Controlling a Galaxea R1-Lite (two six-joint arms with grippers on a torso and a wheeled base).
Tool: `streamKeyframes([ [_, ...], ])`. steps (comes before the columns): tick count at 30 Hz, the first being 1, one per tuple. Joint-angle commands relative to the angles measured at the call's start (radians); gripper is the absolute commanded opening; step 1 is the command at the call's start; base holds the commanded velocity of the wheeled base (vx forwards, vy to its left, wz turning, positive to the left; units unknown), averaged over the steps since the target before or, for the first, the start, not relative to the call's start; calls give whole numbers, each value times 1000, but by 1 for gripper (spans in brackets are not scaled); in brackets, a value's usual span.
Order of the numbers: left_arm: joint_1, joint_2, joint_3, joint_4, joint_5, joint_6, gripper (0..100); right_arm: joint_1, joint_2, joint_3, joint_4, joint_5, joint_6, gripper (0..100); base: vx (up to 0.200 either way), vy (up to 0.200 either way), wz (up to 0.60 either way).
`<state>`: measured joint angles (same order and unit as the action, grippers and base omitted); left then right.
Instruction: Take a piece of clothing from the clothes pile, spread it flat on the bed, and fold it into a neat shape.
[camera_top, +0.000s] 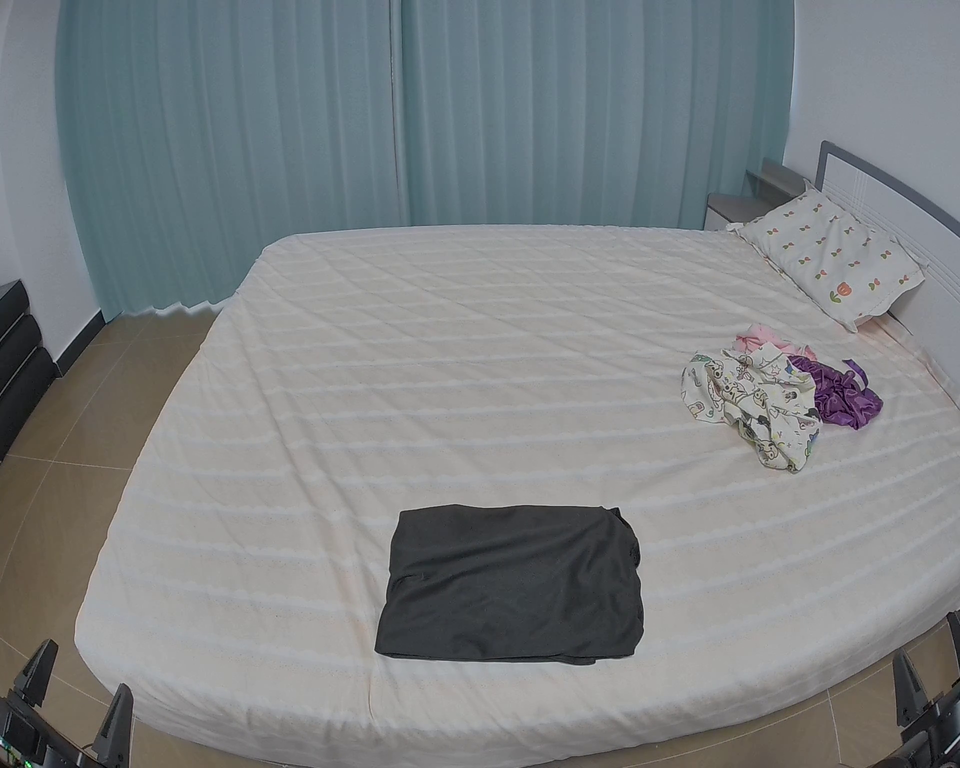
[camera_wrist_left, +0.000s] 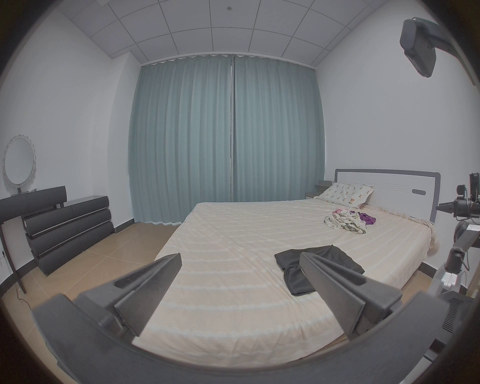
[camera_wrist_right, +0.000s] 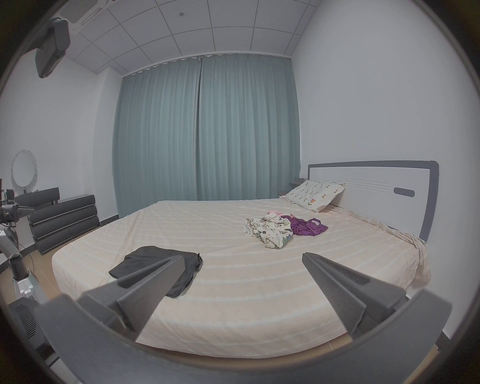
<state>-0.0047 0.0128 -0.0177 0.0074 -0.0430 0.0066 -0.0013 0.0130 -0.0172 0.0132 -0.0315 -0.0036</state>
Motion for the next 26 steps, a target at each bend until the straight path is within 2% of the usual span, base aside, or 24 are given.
streamKeyframes([
  [1, 0, -13, 15, 0, 0, 1, 100, 0, -11, 13, 1, 10, -4, 100, 0, 0, 0],
  [6, 0, -13, 15, 0, 0, 1, 100, 0, -11, 14, -2, 28, -6, 100, 0, 0, 0],
  [26, 0, -13, 15, 0, 0, 0, 100, 0, -11, 17, -10, 28, 2, 100, 0, 0, 0],
])
